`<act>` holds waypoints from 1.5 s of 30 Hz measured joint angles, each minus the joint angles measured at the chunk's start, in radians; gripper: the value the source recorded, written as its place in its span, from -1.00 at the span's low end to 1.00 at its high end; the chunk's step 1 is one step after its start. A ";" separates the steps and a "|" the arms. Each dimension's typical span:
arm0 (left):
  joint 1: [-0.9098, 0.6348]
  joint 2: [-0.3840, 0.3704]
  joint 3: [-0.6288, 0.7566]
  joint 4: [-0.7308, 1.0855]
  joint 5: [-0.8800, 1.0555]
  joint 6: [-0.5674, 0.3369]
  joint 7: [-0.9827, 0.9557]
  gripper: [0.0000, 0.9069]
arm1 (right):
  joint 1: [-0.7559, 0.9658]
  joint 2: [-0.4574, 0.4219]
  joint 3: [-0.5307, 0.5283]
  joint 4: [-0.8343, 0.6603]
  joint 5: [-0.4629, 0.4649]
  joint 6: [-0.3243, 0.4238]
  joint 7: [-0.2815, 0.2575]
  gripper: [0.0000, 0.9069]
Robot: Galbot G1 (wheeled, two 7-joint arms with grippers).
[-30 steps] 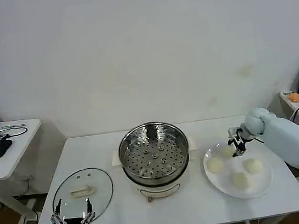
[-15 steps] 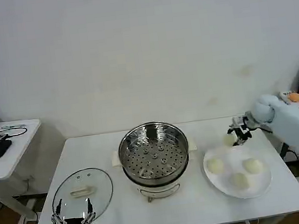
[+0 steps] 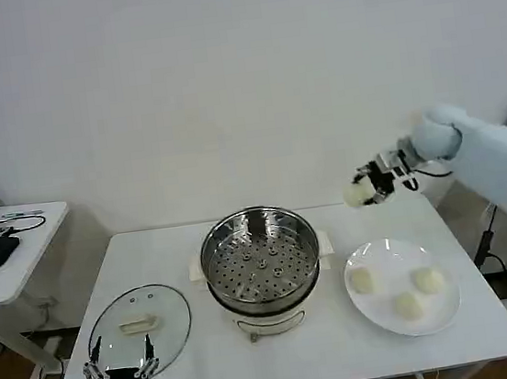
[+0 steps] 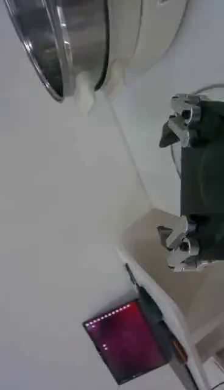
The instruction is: Take steamed baozi put them in steamer then cover it.
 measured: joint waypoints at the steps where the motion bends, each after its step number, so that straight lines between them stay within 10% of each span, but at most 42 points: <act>1: 0.001 0.001 -0.003 0.000 -0.004 0.000 0.000 1.00 | 0.016 0.013 -0.014 0.002 0.012 0.008 0.003 0.36; 16: 0.021 0.010 -0.027 -0.015 -0.048 0.003 0.007 1.00 | 0.100 0.237 -0.203 0.027 0.048 0.191 0.067 0.36; 45: 0.036 0.002 -0.056 -0.009 -0.065 -0.009 -0.010 1.00 | -0.045 0.513 -0.206 -0.292 -0.383 0.596 0.189 0.38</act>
